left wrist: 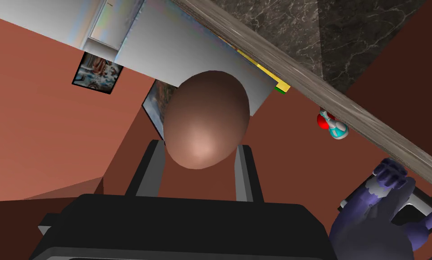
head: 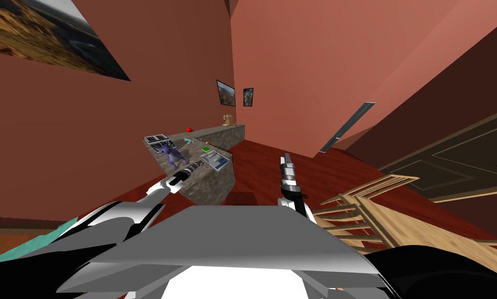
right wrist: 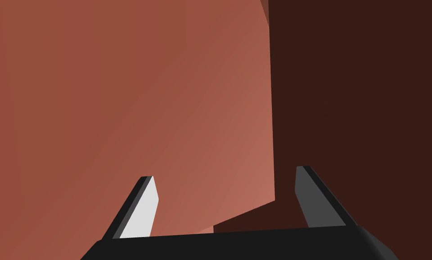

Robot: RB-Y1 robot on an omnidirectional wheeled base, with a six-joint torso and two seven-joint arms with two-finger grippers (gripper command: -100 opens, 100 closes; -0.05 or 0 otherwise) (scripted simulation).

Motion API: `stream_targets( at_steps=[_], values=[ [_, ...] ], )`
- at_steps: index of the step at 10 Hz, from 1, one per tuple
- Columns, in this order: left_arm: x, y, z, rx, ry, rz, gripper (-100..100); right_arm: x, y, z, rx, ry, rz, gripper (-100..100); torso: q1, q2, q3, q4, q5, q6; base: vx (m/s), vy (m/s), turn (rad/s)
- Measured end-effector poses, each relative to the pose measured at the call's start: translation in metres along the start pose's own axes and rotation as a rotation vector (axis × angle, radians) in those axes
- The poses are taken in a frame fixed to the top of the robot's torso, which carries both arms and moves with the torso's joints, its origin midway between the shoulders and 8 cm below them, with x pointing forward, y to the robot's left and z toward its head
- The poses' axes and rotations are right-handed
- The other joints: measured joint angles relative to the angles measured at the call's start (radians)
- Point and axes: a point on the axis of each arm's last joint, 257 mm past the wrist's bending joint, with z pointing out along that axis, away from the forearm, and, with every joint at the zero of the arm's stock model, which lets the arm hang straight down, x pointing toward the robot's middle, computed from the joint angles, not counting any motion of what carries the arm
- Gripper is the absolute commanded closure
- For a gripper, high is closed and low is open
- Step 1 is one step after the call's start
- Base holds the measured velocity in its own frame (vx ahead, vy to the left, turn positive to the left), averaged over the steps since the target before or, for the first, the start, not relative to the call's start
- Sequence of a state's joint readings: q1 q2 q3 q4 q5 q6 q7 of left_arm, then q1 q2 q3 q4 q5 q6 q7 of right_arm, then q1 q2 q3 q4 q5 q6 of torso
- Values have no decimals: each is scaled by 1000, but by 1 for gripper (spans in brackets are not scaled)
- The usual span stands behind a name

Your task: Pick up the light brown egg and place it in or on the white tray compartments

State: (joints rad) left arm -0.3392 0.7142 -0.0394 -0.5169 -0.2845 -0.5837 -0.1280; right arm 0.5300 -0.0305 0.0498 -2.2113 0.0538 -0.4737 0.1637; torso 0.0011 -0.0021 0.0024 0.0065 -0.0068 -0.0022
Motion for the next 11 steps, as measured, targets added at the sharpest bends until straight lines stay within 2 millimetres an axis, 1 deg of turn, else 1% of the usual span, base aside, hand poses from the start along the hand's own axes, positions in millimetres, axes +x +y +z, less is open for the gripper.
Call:
stream_targets(
  at_steps=[1,3,4,6,7,9,11],
  values=[
    [-12,-4,3,13,-16,2,100,0,0,0,0,0,0,0,1,0,0,-1,1,0,12,25,-7],
    [-16,-8,3,22,-22,3,100,0,0,0,0,0,0,0,-1,1,0,-1,2,1,6,15,32],
    [-22,-13,7,33,-31,1,100,0,0,0,0,0,0,0,0,0,0,0,1,0,49,74,120],
    [-49,-28,17,73,-60,5,100,0,0,0,0,0,0,0,2,-2,-1,-1,2,1,42,42,11],
    [-53,-33,19,80,-64,5,100,0,0,0,0,0,0,0,0,-1,-1,-1,2,2,43,44,86],
    [-78,-52,27,117,-83,7,100,0,0,0,0,0,0,0,2,-2,-1,0,1,1,56,48,38],
    [-92,-58,31,132,-96,5,100,0,0,0,0,0,0,0,1,-1,-1,-1,2,1,41,35,25]
  ],
)
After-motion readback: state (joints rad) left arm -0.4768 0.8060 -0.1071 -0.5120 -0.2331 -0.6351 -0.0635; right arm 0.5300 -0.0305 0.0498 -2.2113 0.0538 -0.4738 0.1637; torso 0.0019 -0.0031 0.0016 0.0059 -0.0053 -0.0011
